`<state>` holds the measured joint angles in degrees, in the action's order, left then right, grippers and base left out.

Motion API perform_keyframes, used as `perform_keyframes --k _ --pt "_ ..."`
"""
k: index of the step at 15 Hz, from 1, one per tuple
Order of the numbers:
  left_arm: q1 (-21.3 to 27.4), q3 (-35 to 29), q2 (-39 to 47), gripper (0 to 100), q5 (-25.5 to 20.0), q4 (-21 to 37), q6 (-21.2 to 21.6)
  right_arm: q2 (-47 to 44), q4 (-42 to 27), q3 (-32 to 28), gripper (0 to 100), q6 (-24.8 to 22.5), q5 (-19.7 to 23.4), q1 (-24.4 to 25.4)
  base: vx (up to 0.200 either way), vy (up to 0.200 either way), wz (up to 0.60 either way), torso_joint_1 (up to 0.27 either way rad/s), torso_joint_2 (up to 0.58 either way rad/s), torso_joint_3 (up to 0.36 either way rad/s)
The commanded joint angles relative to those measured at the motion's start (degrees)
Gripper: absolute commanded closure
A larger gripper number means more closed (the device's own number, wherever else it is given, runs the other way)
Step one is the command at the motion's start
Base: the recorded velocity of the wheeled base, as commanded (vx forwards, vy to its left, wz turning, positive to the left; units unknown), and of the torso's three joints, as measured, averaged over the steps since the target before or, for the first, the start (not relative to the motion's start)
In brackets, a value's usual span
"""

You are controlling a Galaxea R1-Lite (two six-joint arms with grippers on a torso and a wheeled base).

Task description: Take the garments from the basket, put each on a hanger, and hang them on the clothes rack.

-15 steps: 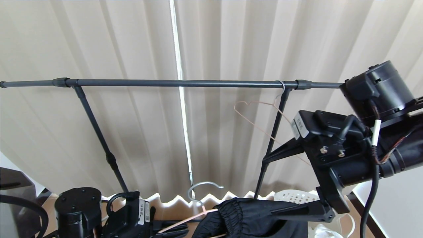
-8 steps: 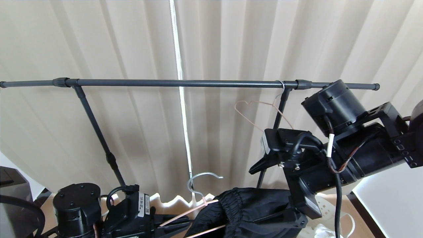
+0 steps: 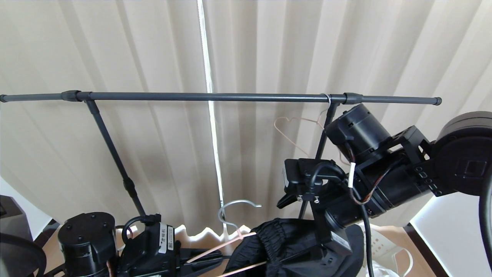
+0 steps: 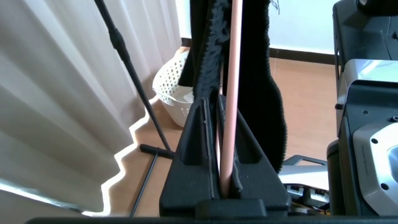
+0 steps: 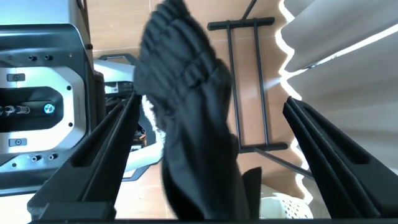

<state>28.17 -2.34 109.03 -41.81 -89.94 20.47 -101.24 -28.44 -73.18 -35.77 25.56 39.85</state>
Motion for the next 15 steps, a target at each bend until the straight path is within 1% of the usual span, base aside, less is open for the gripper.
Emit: perform_keyframes --k 1,4,15 --pt "0.39 -0.03 -0.31 100 0.07 -0.06 0.01 -1.94 -0.04 -1.09 0 0.0 0.01 0.05 0.0 0.0 0.0 0.0 0.0 0.0" --pt "0.66 -0.03 -0.93 100 -0.02 -0.06 -0.08 -2.82 0.05 -1.79 0 0.0 -0.78 0.05 0.0 0.0 0.0 0.0 0.0 0.0" --pt "0.66 -0.03 -1.63 100 -0.02 -0.06 0.01 -4.84 0.05 -3.46 0 -0.09 -0.78 0.05 0.0 0.0 0.0 0.0 0.0 0.0"
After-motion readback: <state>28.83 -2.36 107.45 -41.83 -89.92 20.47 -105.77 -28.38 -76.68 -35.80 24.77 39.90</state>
